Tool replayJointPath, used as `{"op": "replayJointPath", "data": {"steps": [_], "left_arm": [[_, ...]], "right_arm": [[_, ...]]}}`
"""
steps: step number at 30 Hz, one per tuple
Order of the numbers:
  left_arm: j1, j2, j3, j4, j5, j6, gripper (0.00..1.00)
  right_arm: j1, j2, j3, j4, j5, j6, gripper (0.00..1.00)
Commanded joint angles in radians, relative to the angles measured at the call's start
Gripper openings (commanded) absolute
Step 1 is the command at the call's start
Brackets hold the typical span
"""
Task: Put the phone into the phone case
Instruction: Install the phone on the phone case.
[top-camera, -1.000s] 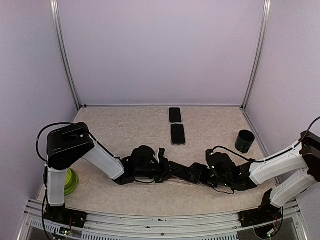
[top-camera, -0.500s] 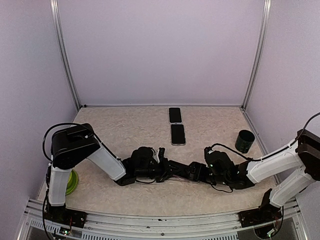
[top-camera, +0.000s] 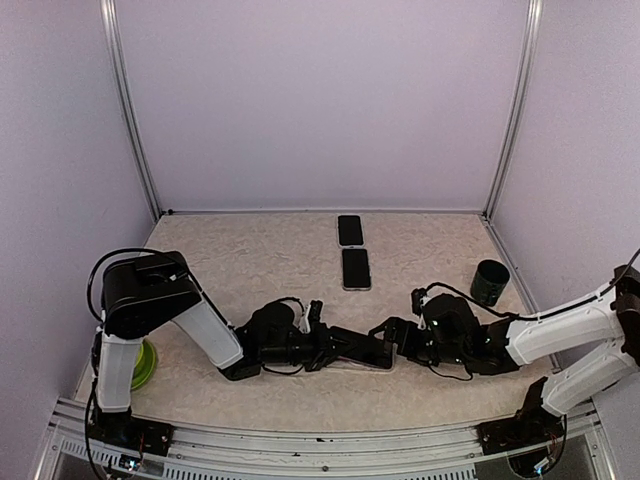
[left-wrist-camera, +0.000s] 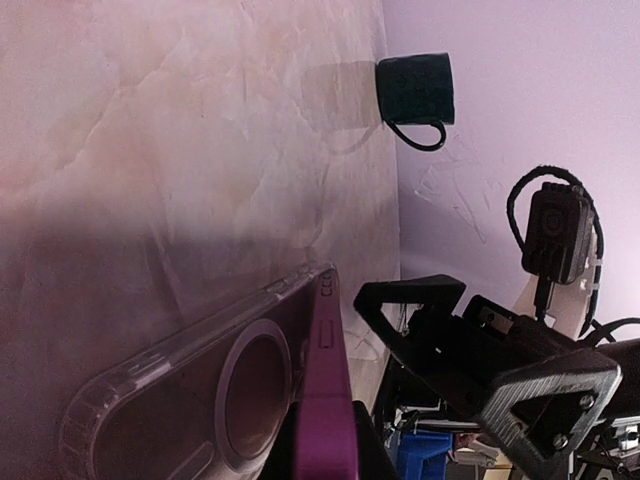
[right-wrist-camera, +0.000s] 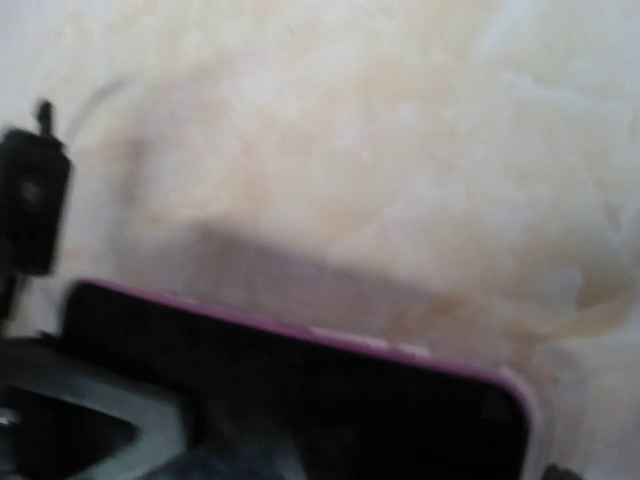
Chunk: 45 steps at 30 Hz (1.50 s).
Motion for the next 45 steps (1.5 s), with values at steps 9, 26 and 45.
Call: {"op": "replayJointPath", "data": {"steps": [9,26,45], "left_arm": [[-0.002,-0.075,-0.031,0.066,0.062,0.07,0.0],[-0.008,-0.122,-0.051,0.181,0.086,0.08,0.0],[-0.009,-0.062,-0.052,0.259,0.109,0.037,0.0]], "right_arm": [[-0.075,-0.229,-0.069,-0.108,-0.022,-0.035,0.96],[-0.101,-0.109,-0.105,0.054,-0.178,-0.005,0.93],[-0.101,0.063,-0.155,0.601,-0.411,-0.042,0.73]]}}
